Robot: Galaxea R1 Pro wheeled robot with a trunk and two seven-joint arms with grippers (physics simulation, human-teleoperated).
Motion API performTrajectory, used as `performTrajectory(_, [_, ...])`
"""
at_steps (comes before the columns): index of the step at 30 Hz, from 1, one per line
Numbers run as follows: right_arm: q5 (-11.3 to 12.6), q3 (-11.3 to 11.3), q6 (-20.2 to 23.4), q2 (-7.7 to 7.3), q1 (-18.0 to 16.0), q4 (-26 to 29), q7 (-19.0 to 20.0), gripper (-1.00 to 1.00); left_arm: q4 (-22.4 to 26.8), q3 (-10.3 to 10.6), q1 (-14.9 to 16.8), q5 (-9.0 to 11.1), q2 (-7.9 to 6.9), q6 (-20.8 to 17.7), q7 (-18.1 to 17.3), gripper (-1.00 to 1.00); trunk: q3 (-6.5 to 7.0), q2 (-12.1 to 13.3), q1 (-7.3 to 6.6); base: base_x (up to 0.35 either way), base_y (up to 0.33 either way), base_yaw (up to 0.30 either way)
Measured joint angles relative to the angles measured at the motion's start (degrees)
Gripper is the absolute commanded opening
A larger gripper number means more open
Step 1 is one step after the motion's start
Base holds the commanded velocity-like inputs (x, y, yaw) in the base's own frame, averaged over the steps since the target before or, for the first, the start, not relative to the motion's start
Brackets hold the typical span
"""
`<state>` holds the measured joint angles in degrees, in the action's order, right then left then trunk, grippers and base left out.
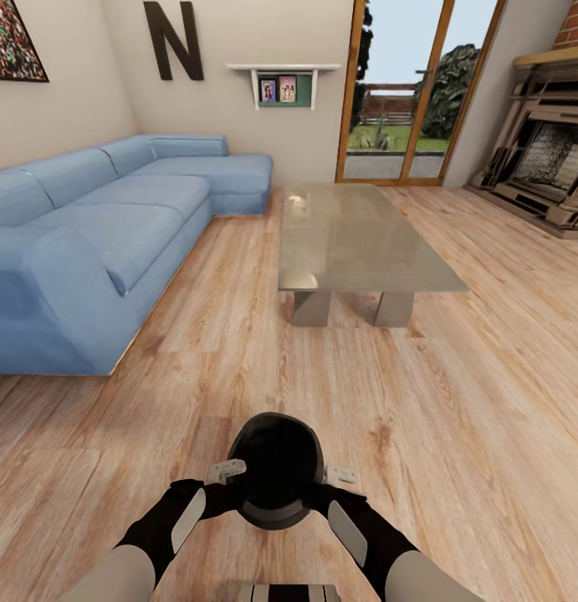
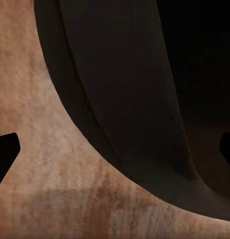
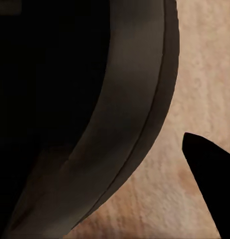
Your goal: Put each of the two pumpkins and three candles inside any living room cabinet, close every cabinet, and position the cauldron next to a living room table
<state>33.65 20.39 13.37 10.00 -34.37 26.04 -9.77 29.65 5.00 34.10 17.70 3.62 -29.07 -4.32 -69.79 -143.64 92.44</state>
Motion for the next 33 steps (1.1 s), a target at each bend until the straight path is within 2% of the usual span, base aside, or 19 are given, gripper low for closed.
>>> performTrajectory(2, [-0.11, -0.07, 0.10, -0.01, 0.00, 0.00, 0.00, -1.00, 0.01, 0.00, 0.00, -0.17, -0.01, 0.00, 0.03, 1.00, 0.00, 0.00, 0.00, 0.000, 0.000, 0.000])
performTrajectory(4, [-1.38, -0.35, 0.29, -0.04, -0.06, 0.09, -0.41, -1.00, -0.01, 0.01, -0.02, -0.65, -0.03, -0.04, 0.10, 1.00, 0.01, -0.01, -0.01, 0.000, 0.000, 0.000])
performTrajectory(6, [-0.51, -0.19, 0.26, -0.01, -0.03, 0.02, -0.10, -1.00, -0.03, 0.01, -0.01, -0.65, -0.02, -0.03, 0.10, 1.00, 0.00, 0.00, 0.00, 0.000, 0.000, 0.000])
performTrajectory(7, [-0.43, -0.18, 0.28, -0.01, -0.02, 0.01, -0.09, -1.00, -0.03, 0.01, -0.01, -0.65, -0.02, -0.03, 0.10, -1.00, 0.00, 0.00, 0.00, 0.000, 0.000, 0.000])
performTrajectory(10, [-0.25, -0.17, 0.33, 0.00, -0.02, 0.01, -0.09, -1.00, 0.00, -0.09, 0.01, 0.01, -0.01, -0.02, 0.23, -1.00, 0.00, 0.00, -0.01, 0.000, 0.000, 0.000])
performTrajectory(33, [-0.25, -0.16, 0.54, -0.01, 0.03, -0.04, -0.11, -1.00, -0.10, -0.06, -0.02, -0.25, -0.02, -0.09, 0.26, -1.00, 0.20, 0.02, -0.02, 0.000, 0.000, 0.000])
